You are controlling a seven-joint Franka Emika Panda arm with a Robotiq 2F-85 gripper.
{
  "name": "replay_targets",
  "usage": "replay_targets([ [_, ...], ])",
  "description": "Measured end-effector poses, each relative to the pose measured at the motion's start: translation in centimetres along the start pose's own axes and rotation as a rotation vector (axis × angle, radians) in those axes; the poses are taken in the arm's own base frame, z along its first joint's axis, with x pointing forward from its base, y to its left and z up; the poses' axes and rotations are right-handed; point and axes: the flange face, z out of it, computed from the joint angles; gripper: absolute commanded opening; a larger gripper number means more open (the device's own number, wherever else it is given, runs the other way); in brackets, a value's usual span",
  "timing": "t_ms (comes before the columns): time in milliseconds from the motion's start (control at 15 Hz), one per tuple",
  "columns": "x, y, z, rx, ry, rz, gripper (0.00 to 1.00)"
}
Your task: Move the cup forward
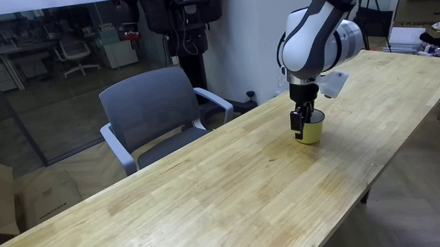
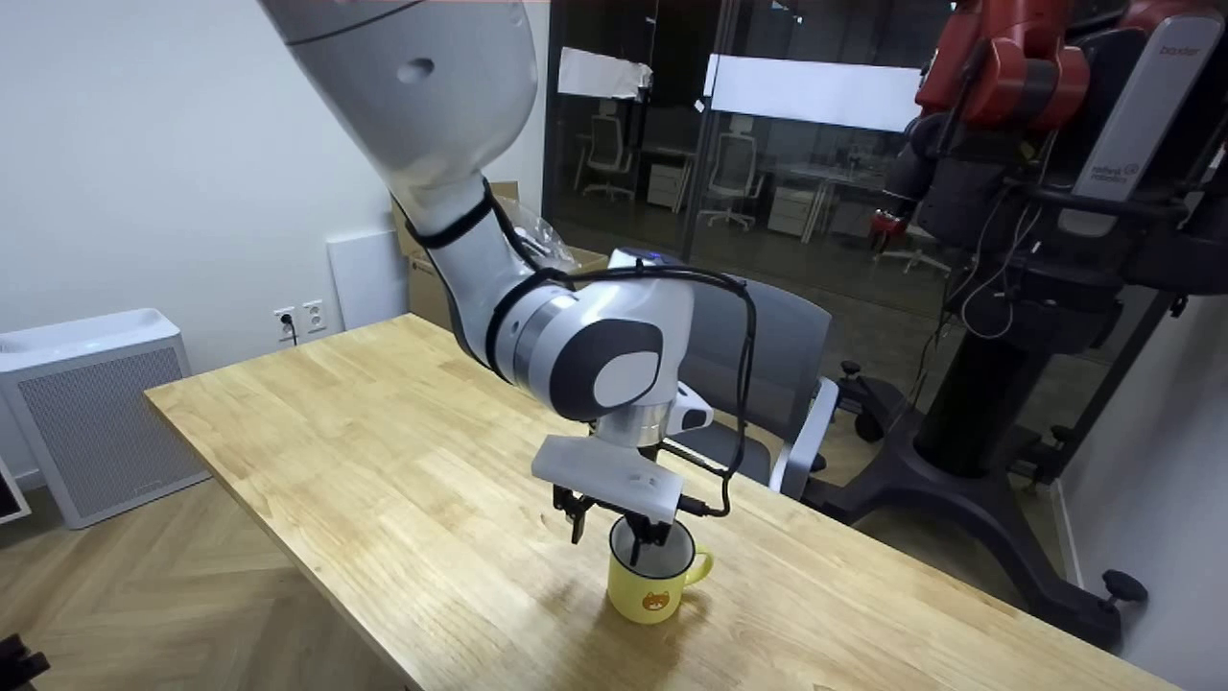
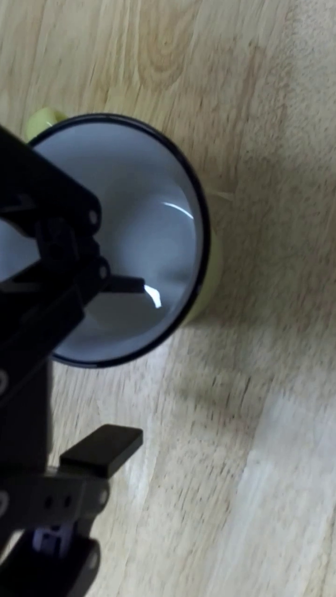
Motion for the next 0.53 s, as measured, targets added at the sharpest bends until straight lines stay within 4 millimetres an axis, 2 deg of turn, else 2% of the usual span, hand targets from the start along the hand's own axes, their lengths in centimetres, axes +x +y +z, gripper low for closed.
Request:
replay_targets([
  [400, 0.49, 0.39, 0.19, -0.010, 0.004, -0.007, 0.03],
  [533, 0.54, 0.48, 0.11, -0.015, 0.003, -0.013, 0.00],
])
